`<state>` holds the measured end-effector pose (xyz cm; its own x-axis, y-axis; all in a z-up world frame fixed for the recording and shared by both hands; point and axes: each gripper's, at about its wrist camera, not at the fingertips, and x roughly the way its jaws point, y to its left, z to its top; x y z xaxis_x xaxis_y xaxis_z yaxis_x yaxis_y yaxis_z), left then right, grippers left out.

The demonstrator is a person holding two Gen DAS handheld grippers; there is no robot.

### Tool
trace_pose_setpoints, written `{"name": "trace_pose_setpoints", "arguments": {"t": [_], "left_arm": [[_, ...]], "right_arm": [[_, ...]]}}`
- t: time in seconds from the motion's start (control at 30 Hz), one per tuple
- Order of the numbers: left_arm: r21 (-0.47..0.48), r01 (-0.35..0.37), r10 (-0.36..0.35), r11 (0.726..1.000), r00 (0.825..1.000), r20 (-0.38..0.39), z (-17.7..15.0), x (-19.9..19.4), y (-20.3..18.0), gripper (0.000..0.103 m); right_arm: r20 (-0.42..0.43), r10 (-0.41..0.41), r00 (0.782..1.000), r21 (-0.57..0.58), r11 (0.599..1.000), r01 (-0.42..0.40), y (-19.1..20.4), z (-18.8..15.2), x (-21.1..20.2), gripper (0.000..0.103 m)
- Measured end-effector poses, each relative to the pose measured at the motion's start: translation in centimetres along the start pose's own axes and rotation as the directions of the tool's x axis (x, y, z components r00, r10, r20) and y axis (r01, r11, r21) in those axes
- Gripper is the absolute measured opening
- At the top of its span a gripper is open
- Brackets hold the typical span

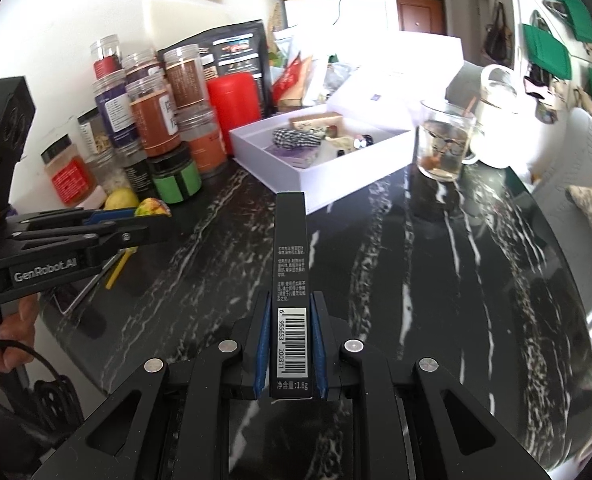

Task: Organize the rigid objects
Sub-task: 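Carry the lollipop with the left tool while the right tool carries the black box toward the white box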

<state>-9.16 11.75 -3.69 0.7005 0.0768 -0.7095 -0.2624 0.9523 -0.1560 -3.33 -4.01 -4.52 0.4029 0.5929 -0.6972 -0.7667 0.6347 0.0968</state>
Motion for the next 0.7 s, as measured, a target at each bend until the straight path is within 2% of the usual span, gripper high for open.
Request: {"name": "trace_pose_setpoints", "arguments": {"t": [0.3, 0.7], "left_arm": [[-0.002, -0.001, 0.001, 1.000, 1.000, 0.009, 3.1, 1.3, 0.9, 0.025], [0.050, -0.010, 0.007, 0.999, 0.998, 0.059, 8.4, 2.5, 0.4, 0.025]], "right_arm": [[0.008, 0.015, 1.000, -0.026, 1.000, -0.014, -0.2, 3.1, 1.6, 0.018], [0.075, -0.003, 0.997, -0.053, 0.999, 0.007, -1.5, 8.5, 1.7, 0.018]]}}
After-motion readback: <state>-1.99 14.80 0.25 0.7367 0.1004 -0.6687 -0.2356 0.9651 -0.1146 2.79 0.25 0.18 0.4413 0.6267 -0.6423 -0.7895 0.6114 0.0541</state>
